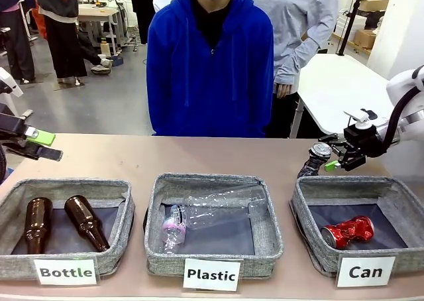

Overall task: Sort the can waste into the basket.
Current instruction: Pick up the can waste from the table and place it in the right Fabric basket.

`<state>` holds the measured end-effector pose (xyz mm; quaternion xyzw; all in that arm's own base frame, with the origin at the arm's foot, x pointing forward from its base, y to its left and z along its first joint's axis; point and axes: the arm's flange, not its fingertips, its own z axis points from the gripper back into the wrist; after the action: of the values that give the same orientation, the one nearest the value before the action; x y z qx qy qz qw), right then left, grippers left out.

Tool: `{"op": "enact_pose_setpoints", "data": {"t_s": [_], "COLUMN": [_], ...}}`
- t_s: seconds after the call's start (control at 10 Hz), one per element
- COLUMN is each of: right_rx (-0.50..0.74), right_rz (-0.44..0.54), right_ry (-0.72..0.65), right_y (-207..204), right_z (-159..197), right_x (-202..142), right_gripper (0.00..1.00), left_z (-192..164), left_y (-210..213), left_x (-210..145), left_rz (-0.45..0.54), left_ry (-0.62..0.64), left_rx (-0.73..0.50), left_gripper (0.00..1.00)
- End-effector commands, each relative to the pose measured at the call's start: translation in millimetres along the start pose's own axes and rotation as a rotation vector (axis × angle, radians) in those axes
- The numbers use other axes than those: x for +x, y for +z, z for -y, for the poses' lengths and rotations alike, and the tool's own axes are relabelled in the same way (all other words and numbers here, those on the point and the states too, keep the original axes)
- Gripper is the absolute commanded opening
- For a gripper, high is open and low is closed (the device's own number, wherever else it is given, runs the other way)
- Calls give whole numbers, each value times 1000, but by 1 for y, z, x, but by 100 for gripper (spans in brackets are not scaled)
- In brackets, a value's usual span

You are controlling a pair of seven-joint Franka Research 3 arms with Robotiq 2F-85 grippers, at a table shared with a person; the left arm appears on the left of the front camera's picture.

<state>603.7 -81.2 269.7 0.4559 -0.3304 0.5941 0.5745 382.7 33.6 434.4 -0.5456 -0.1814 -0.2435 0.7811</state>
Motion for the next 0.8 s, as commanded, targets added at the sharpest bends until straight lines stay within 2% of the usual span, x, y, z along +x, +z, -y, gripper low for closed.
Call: {"op": "enact_pose_setpoints", "data": {"t_s": [0.0,0.6,0.7], "right_rx": [19,88,101], "right_rz": [27,66,54], "right_ry": [13,-14,-10], "right_y": [-2,-11,-12], "right_z": [5,5,5], "right_x": [4,6,6], "right_gripper": [100,100,64], "left_z": [3,3,3], "left_y": [-1,-1,-1], "left_x": [0,0,0], "left_rz": [11,11,11], "left_ry": [5,5,5], "left_rx": [2,2,2], "left_gripper": [100,100,100]}}
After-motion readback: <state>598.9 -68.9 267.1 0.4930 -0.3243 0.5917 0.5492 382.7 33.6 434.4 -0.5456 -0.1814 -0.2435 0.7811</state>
